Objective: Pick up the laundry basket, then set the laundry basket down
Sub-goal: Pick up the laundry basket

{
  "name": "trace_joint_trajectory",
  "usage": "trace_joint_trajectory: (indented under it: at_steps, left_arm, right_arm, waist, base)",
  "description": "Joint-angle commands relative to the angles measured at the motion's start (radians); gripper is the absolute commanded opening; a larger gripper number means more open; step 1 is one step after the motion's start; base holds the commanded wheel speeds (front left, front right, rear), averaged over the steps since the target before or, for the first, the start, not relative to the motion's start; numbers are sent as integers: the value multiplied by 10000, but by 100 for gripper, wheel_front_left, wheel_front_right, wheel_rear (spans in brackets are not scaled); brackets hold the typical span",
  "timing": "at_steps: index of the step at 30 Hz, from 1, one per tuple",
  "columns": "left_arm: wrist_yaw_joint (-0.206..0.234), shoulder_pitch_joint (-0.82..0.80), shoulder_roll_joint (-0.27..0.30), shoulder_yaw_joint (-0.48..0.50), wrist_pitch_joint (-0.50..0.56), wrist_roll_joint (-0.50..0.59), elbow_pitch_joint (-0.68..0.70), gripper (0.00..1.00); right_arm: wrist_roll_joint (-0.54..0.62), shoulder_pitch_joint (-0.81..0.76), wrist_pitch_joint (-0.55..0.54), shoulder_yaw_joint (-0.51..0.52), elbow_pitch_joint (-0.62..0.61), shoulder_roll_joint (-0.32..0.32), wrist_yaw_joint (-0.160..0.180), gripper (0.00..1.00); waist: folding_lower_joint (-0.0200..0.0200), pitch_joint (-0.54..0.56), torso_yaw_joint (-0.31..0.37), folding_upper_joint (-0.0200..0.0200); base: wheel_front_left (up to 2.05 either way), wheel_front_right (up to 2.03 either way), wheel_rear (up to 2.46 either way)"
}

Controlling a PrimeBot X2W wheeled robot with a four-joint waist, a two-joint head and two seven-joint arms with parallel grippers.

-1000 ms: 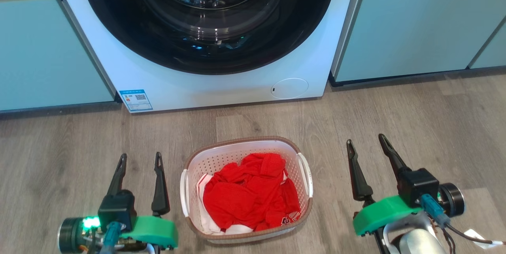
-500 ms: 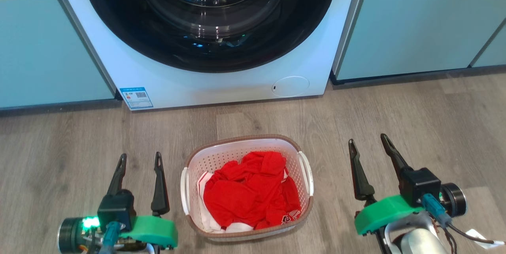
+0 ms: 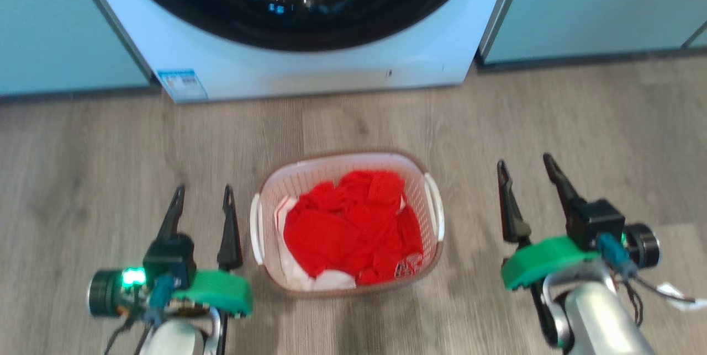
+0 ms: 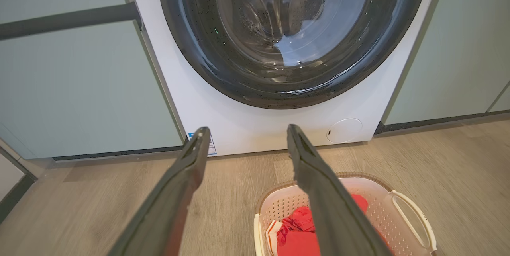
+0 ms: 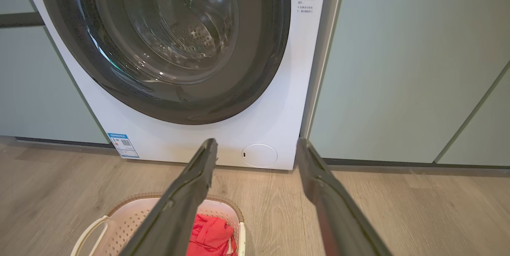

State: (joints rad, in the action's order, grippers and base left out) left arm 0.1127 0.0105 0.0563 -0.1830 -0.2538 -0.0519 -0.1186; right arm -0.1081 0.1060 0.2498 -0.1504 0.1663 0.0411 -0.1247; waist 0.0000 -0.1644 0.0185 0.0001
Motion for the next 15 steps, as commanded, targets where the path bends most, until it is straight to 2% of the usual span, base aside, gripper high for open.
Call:
trace_joint_trajectory:
  at_steps: [1,15]
  left_arm:
    - [-70,-672,-45,281,-80,-52,78,100]
    - [-272,-2963,-58,166,-80,-675,-2220,100]
  right_arm:
    - [5,612,120,-112,-107,91,-60,100]
    - [246,2598,120,269,1760,91,-60,100]
  waist:
    - [0,-829,-65,-1]
    - [0,-3462,-251,-1]
  base:
    - [0,0,0]
    - [0,0,0]
